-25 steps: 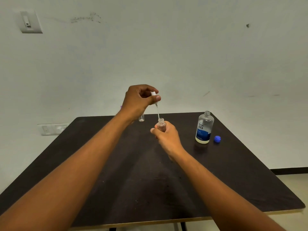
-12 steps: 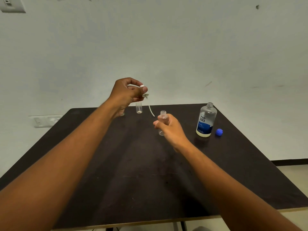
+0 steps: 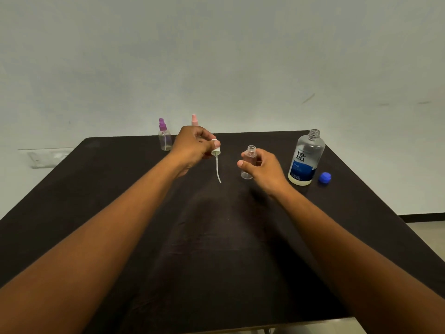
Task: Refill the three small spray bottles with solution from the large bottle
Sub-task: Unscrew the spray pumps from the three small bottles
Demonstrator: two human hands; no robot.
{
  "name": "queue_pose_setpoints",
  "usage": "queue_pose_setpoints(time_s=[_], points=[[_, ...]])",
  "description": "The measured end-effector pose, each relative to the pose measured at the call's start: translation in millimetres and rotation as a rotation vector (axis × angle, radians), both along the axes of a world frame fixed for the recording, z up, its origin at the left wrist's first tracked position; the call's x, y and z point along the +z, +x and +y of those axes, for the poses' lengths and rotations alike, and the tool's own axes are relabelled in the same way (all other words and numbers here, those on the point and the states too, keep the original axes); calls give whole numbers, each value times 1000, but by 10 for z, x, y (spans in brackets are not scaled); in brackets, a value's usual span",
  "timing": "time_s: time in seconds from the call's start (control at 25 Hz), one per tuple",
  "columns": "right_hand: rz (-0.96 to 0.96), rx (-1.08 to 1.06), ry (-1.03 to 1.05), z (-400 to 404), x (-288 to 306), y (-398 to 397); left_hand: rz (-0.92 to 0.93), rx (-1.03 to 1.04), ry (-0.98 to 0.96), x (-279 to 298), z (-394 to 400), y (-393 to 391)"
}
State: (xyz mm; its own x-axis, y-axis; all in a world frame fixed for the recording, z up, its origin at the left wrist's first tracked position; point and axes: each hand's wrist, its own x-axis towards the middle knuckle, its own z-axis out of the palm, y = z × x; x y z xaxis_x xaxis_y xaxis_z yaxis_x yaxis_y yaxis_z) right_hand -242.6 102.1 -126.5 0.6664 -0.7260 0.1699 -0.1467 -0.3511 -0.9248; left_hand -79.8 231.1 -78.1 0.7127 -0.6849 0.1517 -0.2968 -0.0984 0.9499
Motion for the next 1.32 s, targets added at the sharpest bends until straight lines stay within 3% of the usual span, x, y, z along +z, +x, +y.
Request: queue_pose_setpoints(time_s=[0.84,1.32], points=[[217,-59,-171,-200,-284,121,-228,42,332,-513,-503,-163],[220,-54,-184,-197,-244,-79,-226,53,513,-519,-683,-177]])
